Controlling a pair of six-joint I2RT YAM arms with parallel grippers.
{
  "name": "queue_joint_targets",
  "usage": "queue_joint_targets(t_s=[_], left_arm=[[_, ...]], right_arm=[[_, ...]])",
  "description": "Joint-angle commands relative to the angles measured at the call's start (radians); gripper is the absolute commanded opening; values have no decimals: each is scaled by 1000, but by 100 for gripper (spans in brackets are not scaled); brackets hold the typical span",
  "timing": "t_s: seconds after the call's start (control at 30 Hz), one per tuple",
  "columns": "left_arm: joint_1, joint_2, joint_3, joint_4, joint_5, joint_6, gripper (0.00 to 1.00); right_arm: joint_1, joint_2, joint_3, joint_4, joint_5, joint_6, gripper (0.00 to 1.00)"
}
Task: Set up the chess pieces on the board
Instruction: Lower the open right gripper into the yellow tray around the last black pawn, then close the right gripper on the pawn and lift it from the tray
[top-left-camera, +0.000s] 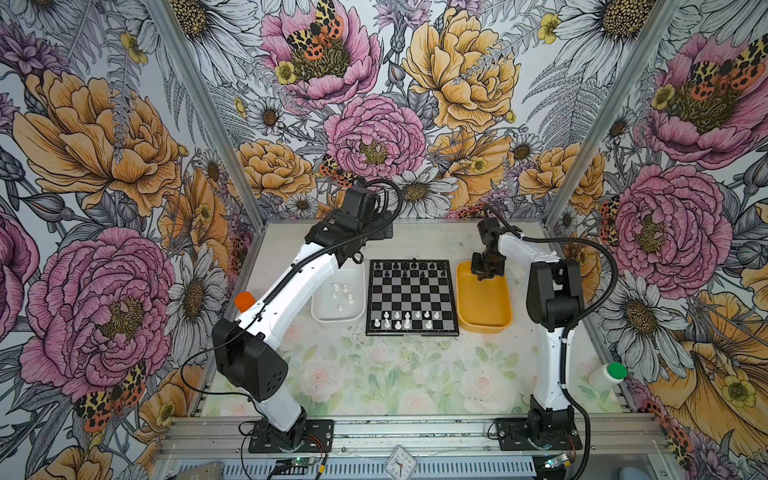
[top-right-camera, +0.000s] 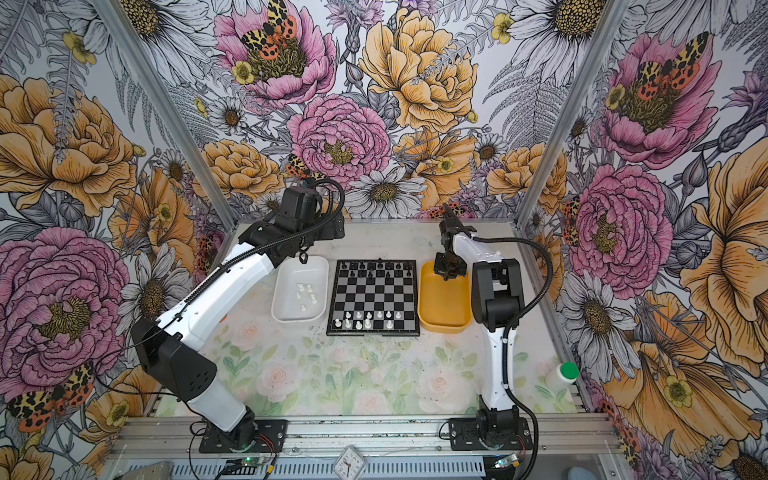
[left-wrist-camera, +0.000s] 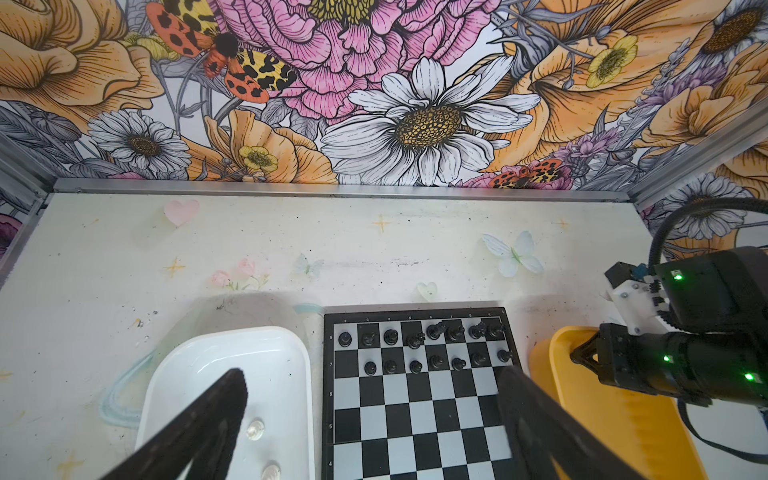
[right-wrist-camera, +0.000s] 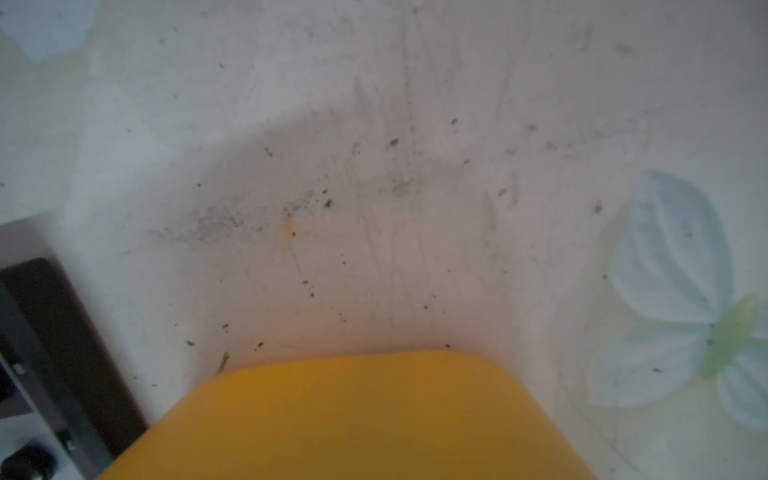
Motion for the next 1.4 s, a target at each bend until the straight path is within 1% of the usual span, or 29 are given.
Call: queue_joint_targets(t_s=[0.0,0.27,0.4,0.57,0.73,0.83,0.93,1.1,1.27,1.37], left_arm=[[10,-57,-33,20,-24,9,96],[21,-116,-88,24,-39,13,97],[45,-157,-119,24,-39,10,99],[109,-236,-184,24,-44,-1,99],[215,-353,-277,21,-24,-25,99],[274,-425,-348,20,-13,-32,99],[320,-497,-409,18,7,-48,99],[354,-590,-498,10,19,-77,99],[360,-656,-545,-9,11,-95,99],[363,-685,-564,-19,8,-97,99]], right_arm=[[11,-44,19,-22,22,-18,0],[25,-97,27,-46,14,-24,0],[57,-132,59,-85,18,-35,0],[112,-160,149,-155,32,-48,0],[192,-152,289,-240,33,-53,0],[256,-115,405,-287,27,-53,0],[319,-43,536,-337,16,-53,0],[402,89,722,-381,-22,-45,0],[460,191,821,-379,-46,-41,0],[488,230,840,-367,-46,-45,0]])
